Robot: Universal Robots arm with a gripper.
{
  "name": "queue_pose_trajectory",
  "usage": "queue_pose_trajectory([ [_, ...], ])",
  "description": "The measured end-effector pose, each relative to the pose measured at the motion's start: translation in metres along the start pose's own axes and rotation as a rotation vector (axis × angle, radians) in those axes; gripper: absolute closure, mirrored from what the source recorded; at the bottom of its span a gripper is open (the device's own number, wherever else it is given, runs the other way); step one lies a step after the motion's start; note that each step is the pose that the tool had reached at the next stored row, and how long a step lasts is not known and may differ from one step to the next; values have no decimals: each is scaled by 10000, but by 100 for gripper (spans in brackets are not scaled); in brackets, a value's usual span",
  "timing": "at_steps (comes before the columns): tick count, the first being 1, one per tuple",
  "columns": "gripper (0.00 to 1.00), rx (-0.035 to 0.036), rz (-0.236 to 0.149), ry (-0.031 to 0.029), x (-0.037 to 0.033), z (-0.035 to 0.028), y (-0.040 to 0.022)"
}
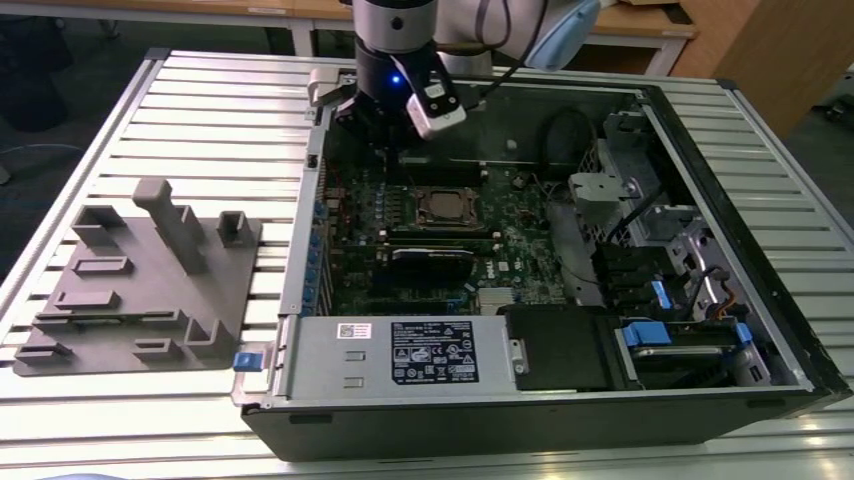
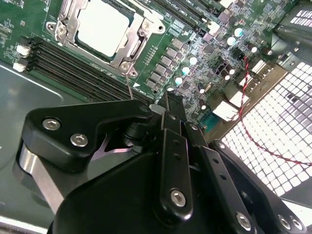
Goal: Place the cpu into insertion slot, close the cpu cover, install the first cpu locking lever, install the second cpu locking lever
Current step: 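Install the first cpu locking lever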
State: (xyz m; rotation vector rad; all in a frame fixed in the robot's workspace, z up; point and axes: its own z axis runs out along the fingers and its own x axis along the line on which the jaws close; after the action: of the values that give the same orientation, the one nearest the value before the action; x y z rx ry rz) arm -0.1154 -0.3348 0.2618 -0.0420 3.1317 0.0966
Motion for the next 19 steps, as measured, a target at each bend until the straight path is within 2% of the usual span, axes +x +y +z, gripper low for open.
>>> queue_pose_trajectory([
  [4, 89, -1, 0, -1, 11, 10, 19],
  [19, 89, -13, 0, 2, 26, 10, 19],
])
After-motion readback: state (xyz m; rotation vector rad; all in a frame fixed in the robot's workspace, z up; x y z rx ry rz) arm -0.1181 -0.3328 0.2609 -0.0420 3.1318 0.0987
